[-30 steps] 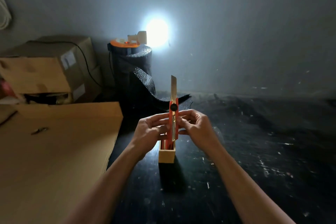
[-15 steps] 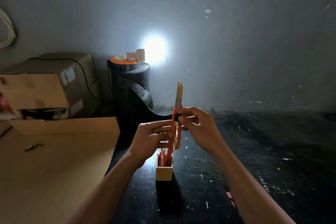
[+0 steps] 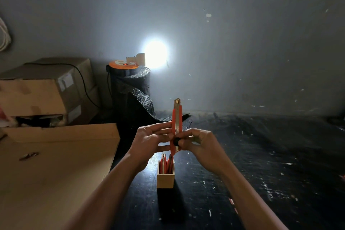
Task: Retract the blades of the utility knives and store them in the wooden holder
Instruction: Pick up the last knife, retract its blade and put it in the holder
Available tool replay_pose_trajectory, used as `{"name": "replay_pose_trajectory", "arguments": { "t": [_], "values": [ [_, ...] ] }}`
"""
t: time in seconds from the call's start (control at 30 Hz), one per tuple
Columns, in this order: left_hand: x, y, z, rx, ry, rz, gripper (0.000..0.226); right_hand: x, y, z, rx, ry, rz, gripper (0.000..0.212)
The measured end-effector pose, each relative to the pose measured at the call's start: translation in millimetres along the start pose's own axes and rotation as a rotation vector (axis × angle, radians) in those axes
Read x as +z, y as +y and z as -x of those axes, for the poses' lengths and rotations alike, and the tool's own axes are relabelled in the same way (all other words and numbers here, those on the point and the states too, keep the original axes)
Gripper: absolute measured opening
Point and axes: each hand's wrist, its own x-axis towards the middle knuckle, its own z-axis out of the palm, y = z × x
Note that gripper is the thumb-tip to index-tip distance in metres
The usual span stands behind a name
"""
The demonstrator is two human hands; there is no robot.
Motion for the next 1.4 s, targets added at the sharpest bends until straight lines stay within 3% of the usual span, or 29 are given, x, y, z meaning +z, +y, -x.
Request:
{"name": "replay_pose_trajectory", "arguments": {
  "t": [0.17,0.3,0.47,0.63,0.77,0.93,1.1,1.27,1.4],
  "values": [
    [2.0,7.0,-4.6,0.047,0.017,-0.022,0.035,5.7,-7.0,3.9,-0.019,0.104,-0.052,0.020],
    [3.2,12.7,-4.4,0.067,0.017,-0.036,0.040,6.7,-8.6,-0.4,-0.066,0.093,-0.013,0.017],
    [1.7,13.7,-2.4,0.068,0.026,-0.017,0.041,6.5,-11.3,2.0,-0.058,0.074,-0.060,0.030],
    [1.7,12.7,-4.3,0.072,0.016,-0.025,0.045,5.9,-7.9,-2.9,-0.043,0.076,-0.037,0.016],
    [2.7,10.6,-4.6,0.085,0.018,-0.028,0.045,4.4,-10.2,-2.7,-0.047,0.030,-0.021,0.024],
    [3.1,6.5,-5.3,0.105,0.027,-0.028,0.044,4.8,-6.3,-4.2,-0.024,0.060,-0.052,0.019],
    [2.1,6.1,-7.1,0.105,0.051,-0.017,0.043,4.2,-10.3,-3.8,-0.024,0.008,-0.079,0.035],
    [2.4,7.7,-9.6,0.116,0.043,0.004,0.045,7.6,-7.1,-7.0,-0.055,0.092,-0.088,0.018],
    [2.4,6.8,-10.6,0.123,0.045,0.001,0.047,9.2,-4.2,-8.5,-0.031,0.066,-0.080,0.021]
  ]
}}
